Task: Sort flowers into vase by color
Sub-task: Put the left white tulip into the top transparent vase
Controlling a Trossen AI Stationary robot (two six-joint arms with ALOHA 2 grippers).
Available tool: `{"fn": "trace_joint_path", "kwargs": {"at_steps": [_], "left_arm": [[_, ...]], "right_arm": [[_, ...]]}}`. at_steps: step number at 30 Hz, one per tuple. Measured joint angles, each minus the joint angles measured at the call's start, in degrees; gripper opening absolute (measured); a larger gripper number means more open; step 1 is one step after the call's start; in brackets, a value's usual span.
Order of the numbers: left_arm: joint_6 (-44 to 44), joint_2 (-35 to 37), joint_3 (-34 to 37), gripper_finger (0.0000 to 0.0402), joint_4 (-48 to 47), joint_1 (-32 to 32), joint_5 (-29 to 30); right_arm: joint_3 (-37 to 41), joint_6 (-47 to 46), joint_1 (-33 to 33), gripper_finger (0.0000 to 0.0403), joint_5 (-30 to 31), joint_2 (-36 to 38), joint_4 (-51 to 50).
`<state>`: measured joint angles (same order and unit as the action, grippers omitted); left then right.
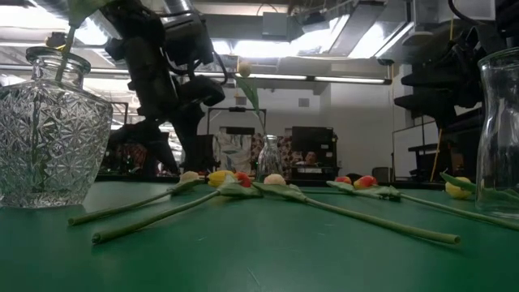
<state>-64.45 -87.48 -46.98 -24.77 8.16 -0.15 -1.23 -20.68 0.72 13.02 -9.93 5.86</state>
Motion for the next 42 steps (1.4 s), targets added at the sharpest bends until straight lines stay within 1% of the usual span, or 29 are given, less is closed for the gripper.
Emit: {"fn": "trace_joint_path", "kwargs": {"at_steps": [6,11,14,18,22,25,34,37,42], "left_arm": [[-0.29,-1.06,0.0,0.0171,0.07,0.0,0.62],[-1.62,-3.47,0.0,0.0171,-0.13,-0.71,-2.72],[-2.9,-3.74,0.0,0.0171,-0.17,-1.5,-3.93],[-4.64,-3.83,0.0,0.0171,-0.03,-2.63,-3.77],[-5.71,-5.54,0.04,0.0171,0.03,-3.36,-3.95],[-5.94,-6.5,0.02,0.0171,1.84,-3.65,-3.94],[-7.16,-6.75,0.02,0.017,3.14,-3.84,-3.59],[-8.03,-6.75,0.02,0.016,3.15,-4.01,-2.31],[-8.92,-6.8,0.01,0.0128,2.93,-4.02,-1.39]], "right_arm": [[-0.01,0.01,0.01,0.0253,0.0,0.0,0.01],[0.0,-0.01,0.0,0.0253,-0.02,-0.02,-0.06],[0.0,0.01,0.01,0.0253,-0.07,0.0,-0.18],[-0.01,0.01,-0.01,0.0253,-0.09,0.0,-0.14],[0.0,0.01,0.01,0.0253,-0.09,-0.01,-0.14],[0.01,0.01,0.01,0.0253,-0.11,0.0,-0.21],[0.01,0.01,0.0,0.0253,-0.04,-0.01,-0.48],[0.01,0.01,0.01,0.0253,-0.04,0.0,-0.47],[0.01,0.01,0.01,0.0253,-0.04,0.0,-0.47]]}}
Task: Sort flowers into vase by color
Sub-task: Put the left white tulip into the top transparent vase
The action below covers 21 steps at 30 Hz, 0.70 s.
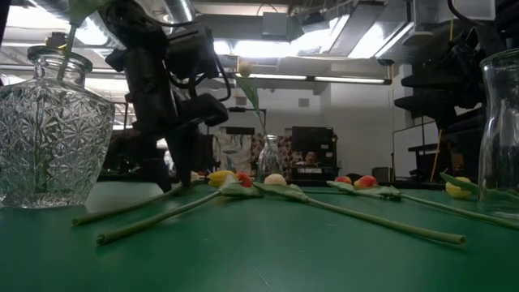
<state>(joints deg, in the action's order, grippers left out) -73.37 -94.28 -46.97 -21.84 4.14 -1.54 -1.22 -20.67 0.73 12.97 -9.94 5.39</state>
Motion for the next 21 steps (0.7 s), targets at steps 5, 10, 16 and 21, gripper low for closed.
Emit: {"fn": "trace_joint_path", "kwargs": {"at_steps": [5,10,16,21], "left_arm": [[-1.19,-0.03,0.01,0.0093,-0.13,0.02,0.78],[-1.24,-0.07,-0.01,0.0058,0.36,0.08,1.6],[-1.25,0.04,-0.01,0.0021,0.3,0.09,1.59],[0.0,0.07,-0.01,0.0003,0.67,0.13,0.9]], "right_arm": [[-0.02,0.0,-0.02,0.0253,0.0,0.0,0.0],[-0.01,0.0,0.0,0.0253,-0.08,0.0,0.0],[-0.02,0.0,0.0,0.0253,-0.51,0.0,0.02],[0.0,0.0,0.0,0.0253,-0.52,0.0,0.0]]}}
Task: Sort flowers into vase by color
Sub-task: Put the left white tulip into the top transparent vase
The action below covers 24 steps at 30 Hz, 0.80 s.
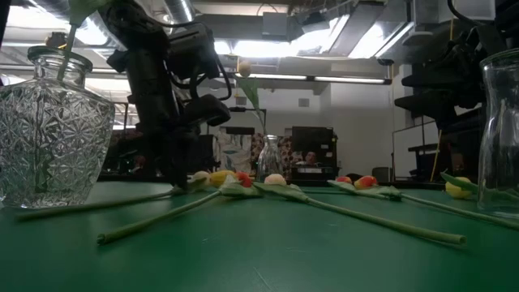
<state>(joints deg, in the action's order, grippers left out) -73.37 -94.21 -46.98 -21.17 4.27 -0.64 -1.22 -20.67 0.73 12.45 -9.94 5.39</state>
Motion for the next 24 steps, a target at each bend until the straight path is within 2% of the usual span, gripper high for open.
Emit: {"fn": "trace_joint_path", "kwargs": {"at_steps": [9,24], "left_arm": [[0.45,0.0,0.0,0.0001,4.83,0.0,-0.4],[3.24,3.3,0.0,0.0001,5.76,0.36,0.06]], "right_arm": [[-0.02,-0.01,0.0,0.0253,-0.01,0.0,0.0],[-0.02,-0.01,0.0,0.0253,0.04,-0.01,-0.68]]}}
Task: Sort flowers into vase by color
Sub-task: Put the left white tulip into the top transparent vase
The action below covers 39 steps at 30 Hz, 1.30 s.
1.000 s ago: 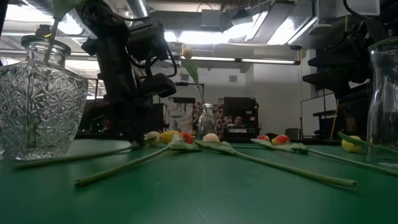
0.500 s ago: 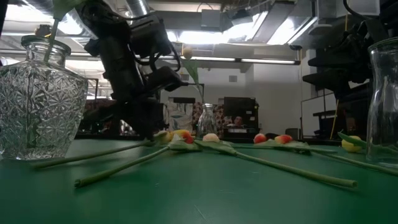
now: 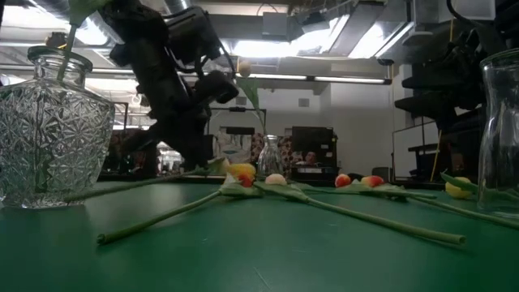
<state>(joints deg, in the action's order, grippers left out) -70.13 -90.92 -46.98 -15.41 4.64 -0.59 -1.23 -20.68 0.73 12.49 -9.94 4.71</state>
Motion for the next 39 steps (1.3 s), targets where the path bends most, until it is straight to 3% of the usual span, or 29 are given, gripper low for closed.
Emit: {"fn": "trace_joint_path", "kwargs": {"at_steps": [20,29,39], "left_arm": [[7.66,7.4,-0.06,0.0001,9.3,0.0,5.85],[22.97,10.58,-0.07,0.0001,26.78,1.2,12.85],[47.73,10.73,-0.06,0.0001,51.87,6.0,17.1]], "right_arm": [[0.02,-0.49,0.0,0.0253,0.4,-0.03,-1.47],[0.0,-0.51,0.0,0.0253,0.37,-0.03,-1.33],[0.01,-1.49,-0.01,0.0253,0.38,-0.03,-1.26]]}}
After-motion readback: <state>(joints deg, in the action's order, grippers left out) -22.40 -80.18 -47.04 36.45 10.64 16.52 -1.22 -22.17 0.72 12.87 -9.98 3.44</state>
